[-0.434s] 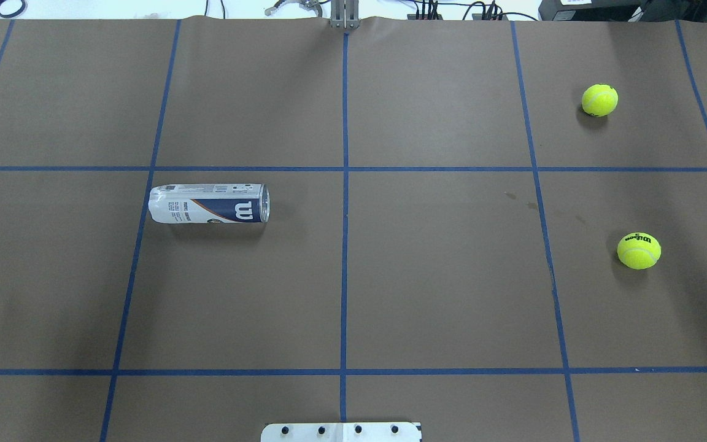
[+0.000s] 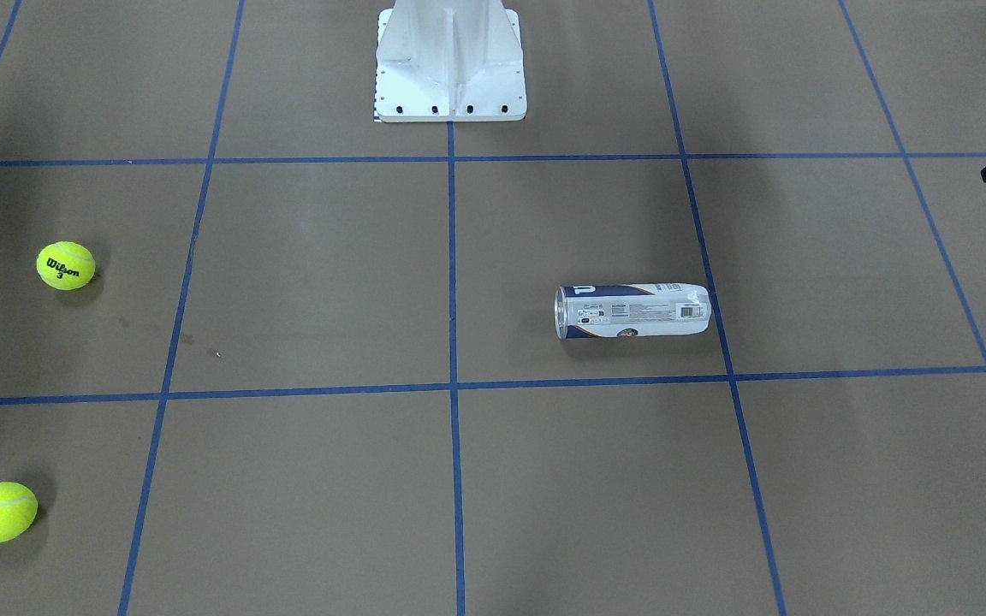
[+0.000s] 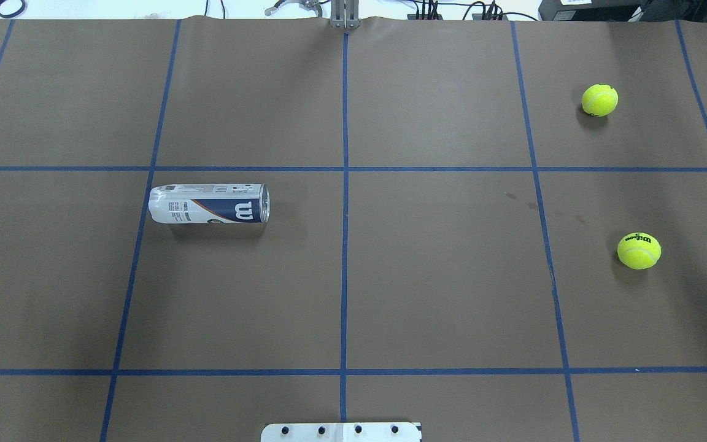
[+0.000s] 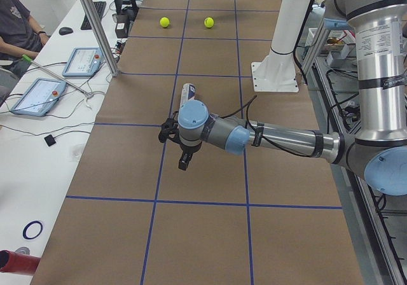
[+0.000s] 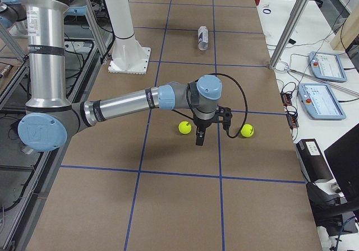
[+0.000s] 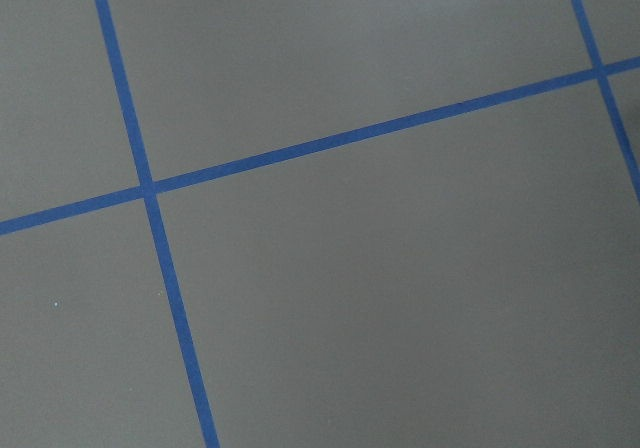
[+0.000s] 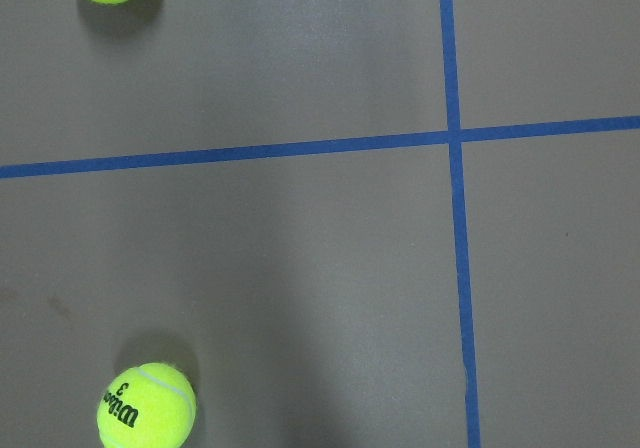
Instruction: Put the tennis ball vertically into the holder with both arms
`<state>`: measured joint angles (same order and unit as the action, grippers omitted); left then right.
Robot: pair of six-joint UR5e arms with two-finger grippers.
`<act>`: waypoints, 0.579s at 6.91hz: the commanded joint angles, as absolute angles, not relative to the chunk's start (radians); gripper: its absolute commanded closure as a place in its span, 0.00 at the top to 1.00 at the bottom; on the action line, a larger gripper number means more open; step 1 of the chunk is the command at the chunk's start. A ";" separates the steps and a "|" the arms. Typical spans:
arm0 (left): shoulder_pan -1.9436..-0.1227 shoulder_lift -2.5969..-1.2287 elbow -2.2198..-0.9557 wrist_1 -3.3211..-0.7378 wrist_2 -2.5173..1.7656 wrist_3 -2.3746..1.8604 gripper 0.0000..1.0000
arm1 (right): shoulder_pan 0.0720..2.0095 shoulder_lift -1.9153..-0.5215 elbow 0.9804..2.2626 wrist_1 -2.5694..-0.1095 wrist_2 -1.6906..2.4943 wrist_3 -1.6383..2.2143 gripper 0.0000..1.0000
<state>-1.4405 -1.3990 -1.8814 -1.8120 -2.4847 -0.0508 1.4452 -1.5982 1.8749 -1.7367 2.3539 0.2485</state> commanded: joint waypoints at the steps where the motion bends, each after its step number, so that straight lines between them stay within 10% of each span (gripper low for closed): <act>1: -1.440 -1.396 -1.891 -1.838 -2.507 -0.049 1.00 | 1.445 -1.601 1.885 -1.736 2.356 0.250 1.00; 4: -1.425 -1.422 -1.890 -2.000 -2.505 -0.042 0.99 | 1.447 -1.614 1.899 -1.740 2.359 0.250 1.00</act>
